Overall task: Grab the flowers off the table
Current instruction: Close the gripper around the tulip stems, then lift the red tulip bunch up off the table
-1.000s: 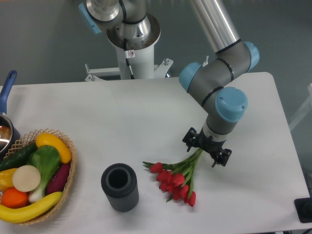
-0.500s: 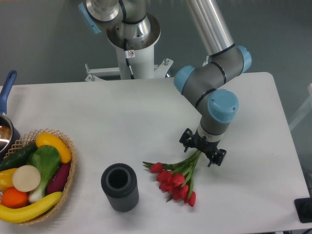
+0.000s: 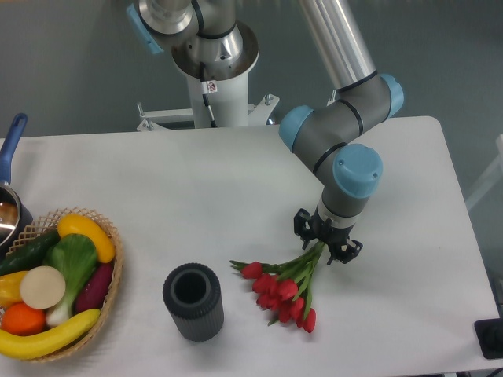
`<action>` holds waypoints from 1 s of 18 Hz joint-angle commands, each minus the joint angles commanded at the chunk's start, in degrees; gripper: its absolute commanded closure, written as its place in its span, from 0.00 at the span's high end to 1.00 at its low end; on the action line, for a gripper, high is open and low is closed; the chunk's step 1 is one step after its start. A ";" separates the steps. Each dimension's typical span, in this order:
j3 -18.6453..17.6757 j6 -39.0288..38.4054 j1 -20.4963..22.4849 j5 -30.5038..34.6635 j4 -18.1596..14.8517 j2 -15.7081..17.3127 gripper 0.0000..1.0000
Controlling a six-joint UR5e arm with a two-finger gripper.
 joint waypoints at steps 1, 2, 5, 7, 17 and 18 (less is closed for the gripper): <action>0.09 0.00 0.00 0.00 0.00 0.09 0.47; 0.09 0.00 0.00 0.00 0.09 0.09 0.46; 0.26 0.00 0.00 -0.09 0.09 0.17 0.35; 0.61 0.00 0.00 -0.09 0.00 0.18 0.33; 1.05 0.00 0.00 -0.18 0.00 0.53 0.21; 1.58 0.00 0.17 -0.18 0.00 0.70 0.21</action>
